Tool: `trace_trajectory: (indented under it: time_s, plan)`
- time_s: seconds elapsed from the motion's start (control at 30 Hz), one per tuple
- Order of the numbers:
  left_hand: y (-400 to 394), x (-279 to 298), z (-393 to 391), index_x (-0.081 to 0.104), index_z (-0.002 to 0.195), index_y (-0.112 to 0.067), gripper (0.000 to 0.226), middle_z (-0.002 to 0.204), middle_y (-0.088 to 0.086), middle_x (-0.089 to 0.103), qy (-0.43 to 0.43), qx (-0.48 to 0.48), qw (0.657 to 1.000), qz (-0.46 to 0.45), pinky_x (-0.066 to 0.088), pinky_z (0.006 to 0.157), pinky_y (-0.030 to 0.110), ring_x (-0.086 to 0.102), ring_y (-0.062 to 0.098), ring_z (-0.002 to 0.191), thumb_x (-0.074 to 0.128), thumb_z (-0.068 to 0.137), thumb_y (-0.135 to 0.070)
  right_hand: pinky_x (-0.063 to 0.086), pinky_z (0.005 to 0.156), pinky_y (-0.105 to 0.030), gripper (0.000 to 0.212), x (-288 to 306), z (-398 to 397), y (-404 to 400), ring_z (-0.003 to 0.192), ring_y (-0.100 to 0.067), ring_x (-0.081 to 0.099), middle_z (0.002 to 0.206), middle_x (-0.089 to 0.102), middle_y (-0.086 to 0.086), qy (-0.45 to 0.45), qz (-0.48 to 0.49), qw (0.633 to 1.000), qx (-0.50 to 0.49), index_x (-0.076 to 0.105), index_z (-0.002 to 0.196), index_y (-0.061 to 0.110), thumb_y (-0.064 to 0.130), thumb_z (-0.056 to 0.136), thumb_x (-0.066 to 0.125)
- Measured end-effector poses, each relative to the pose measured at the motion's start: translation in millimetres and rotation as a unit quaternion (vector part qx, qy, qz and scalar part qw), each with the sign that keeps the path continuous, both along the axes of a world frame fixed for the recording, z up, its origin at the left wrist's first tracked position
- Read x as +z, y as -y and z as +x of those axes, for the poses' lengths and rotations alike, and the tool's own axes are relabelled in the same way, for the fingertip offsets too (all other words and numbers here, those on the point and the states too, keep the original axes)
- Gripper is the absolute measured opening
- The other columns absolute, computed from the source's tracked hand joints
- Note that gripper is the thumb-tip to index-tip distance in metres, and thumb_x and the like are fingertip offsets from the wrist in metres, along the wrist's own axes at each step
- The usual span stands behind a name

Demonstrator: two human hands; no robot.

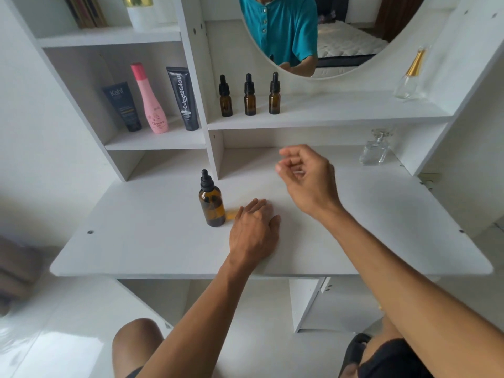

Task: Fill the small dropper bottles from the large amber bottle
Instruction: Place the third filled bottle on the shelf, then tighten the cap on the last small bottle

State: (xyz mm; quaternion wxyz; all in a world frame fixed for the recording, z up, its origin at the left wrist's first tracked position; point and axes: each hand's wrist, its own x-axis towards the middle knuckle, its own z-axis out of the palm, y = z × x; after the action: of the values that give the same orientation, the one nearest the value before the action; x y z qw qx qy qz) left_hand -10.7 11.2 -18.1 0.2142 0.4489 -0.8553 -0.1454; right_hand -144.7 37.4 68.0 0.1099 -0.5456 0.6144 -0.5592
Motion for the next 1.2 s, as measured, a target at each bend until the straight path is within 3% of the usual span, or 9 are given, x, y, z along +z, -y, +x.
trace_trajectory:
  time_s: [0.07, 0.2, 0.3, 0.4, 0.5, 0.6, 0.7, 0.9, 1.2]
  plan:
    - [-13.1, 1.3, 10.7, 0.067, 0.087, -0.007, 0.02, 0.102, 0.007, 0.07, -0.041, 0.004, 0.999, -0.017, 0.048, 0.089, 0.038, 0.06, 0.028, 0.105, 0.058, 0.092, -0.024, 0.054, 0.074, -0.017, 0.018, -11.8, 9.3, -6.3, 0.077, -0.009, 0.068, 0.08, 0.067, 0.011, 0.008, 0.019, 1.0, 0.006, 0.069, 0.104, 0.015, 0.01, 0.087, 0.072]
    - [-32.0, 8.7, 36.7, 0.076, 0.095, -0.017, 0.022, 0.102, 0.0, 0.075, -0.127, 0.061, 0.99, 0.01, 0.053, 0.076, 0.032, 0.067, 0.02, 0.091, 0.067, 0.092, -0.036, 0.054, 0.074, -0.019, 0.013, -23.0, 29.8, -9.5, 0.072, -0.008, 0.067, 0.077, 0.069, 0.01, 0.015, 0.053, 0.998, 0.027, 0.072, 0.099, 0.015, 0.013, 0.086, 0.073]
    - [-36.9, 14.1, 57.9, 0.069, 0.077, -0.022, 0.023, 0.083, -0.006, 0.071, -0.214, 0.15, 0.965, 0.013, 0.053, 0.066, 0.031, 0.064, 0.015, 0.068, 0.072, 0.088, -0.042, 0.055, 0.074, -0.019, 0.013, -18.9, 45.6, -7.4, 0.075, -0.009, 0.068, 0.079, 0.07, 0.009, 0.006, 0.059, 0.997, 0.053, 0.072, 0.1, 0.016, 0.016, 0.087, 0.072]
    - [-33.5, 19.2, 77.0, 0.054, 0.078, -0.02, 0.028, 0.08, -0.005, 0.06, -0.272, 0.244, 0.931, -0.02, 0.045, 0.066, 0.034, 0.058, 0.019, 0.073, 0.077, 0.083, -0.036, 0.054, 0.075, -0.017, 0.014, -7.8, 60.0, -1.2, 0.077, -0.009, 0.066, 0.083, 0.069, 0.009, -0.008, 0.055, 0.996, 0.073, 0.071, 0.102, 0.016, 0.018, 0.089, 0.072]
    - [-19.0, 19.8, 88.0, 0.049, 0.104, -0.016, 0.046, 0.097, 0.0, 0.051, -0.292, 0.289, 0.912, -0.018, 0.036, 0.073, 0.028, 0.051, 0.022, 0.09, 0.081, 0.077, -0.034, 0.055, 0.078, -0.018, 0.021, 5.1, 73.8, 8.3, 0.083, -0.01, 0.067, 0.093, 0.072, 0.005, -0.027, 0.058, 0.993, 0.094, 0.069, 0.109, 0.015, 0.021, 0.09, 0.072]
    - [-1.3, 17.5, 91.8, 0.042, 0.135, -0.015, 0.075, 0.124, 0.001, 0.048, -0.299, 0.244, 0.922, 0.037, 0.044, 0.088, 0.031, 0.05, 0.018, 0.11, 0.083, 0.076, -0.036, 0.057, 0.085, -0.021, 0.036, 15.1, 87.8, 18.2, 0.094, -0.008, 0.067, 0.113, 0.072, 0.0, -0.06, 0.077, 0.987, 0.128, 0.064, 0.125, 0.016, 0.024, 0.091, 0.071]
    - [12.7, 18.5, 91.3, 0.038, 0.147, -0.015, 0.082, 0.137, 0.0, 0.052, -0.304, 0.179, 0.932, 0.08, 0.047, 0.099, 0.032, 0.054, 0.012, 0.119, 0.082, 0.08, -0.034, 0.057, 0.091, -0.027, 0.046, 20.5, 98.0, 25.6, 0.106, -0.01, 0.065, 0.127, 0.067, -0.001, -0.081, 0.092, 0.98, 0.158, 0.057, 0.136, 0.02, 0.025, 0.092, 0.069]
    - [20.2, 17.5, 87.7, 0.056, 0.129, -0.013, 0.045, 0.105, -0.003, 0.07, -0.292, 0.136, 0.943, 0.079, 0.043, 0.07, 0.002, 0.062, 0.006, 0.085, 0.074, 0.089, -0.024, 0.047, 0.086, -0.018, 0.034, 15.1, 103.4, 30.9, 0.103, -0.01, 0.063, 0.114, 0.068, 0.002, -0.114, 0.108, 0.974, 0.166, 0.063, 0.128, 0.021, 0.019, 0.094, 0.067]
    - [20.5, 11.5, 84.8, 0.056, 0.129, -0.013, 0.041, 0.101, -0.011, 0.066, -0.311, 0.138, 0.937, 0.079, 0.042, 0.073, -0.002, 0.062, 0.004, 0.09, 0.071, 0.092, -0.021, 0.045, 0.082, -0.015, 0.027, 14.8, 100.6, 33.5, 0.09, -0.007, 0.06, 0.098, 0.064, 0.008, -0.137, 0.099, 0.97, 0.175, 0.065, 0.12, 0.018, 0.019, 0.093, 0.069]
